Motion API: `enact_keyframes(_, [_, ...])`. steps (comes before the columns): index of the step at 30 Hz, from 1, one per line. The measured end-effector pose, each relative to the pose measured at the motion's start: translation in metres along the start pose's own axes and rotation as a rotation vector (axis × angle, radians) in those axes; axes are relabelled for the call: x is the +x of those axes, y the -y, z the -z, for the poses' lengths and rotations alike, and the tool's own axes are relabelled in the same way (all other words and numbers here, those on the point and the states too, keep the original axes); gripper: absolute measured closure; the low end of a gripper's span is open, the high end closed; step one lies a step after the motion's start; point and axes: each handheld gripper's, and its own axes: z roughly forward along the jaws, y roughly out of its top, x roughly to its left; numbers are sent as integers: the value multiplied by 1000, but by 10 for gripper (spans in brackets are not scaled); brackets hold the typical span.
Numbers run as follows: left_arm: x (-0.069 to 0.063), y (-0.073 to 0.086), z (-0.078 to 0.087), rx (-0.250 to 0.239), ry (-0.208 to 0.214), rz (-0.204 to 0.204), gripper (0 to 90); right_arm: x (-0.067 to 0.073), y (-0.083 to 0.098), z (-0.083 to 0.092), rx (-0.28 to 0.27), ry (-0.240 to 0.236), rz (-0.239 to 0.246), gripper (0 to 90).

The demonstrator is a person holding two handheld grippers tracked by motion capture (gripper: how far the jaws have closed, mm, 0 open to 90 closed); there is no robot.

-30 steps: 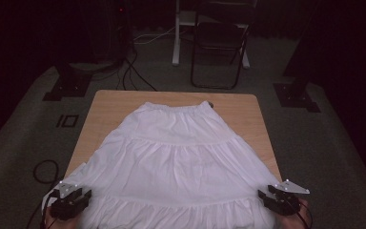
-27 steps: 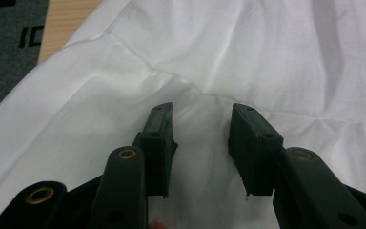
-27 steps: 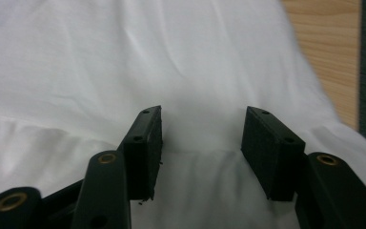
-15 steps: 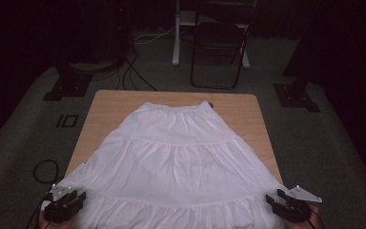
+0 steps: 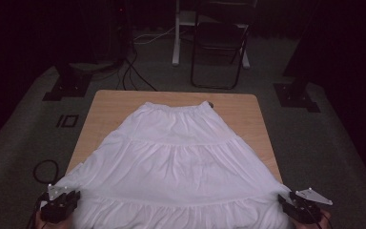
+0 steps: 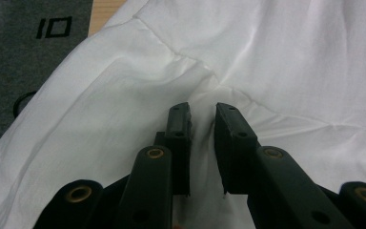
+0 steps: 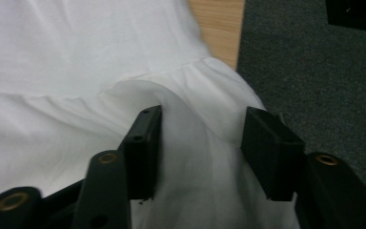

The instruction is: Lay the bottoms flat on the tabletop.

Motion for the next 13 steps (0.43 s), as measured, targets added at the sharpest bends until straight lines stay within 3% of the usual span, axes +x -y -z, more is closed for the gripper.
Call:
enact_keyframes(5, [1,0,0,-1,0,4,760,-10,2,-2,-11,-43,-41,464])
enact_keyframes(13, [1,0,0,-4,5,11,755,-10,2,-1,-10,-57,-29,492])
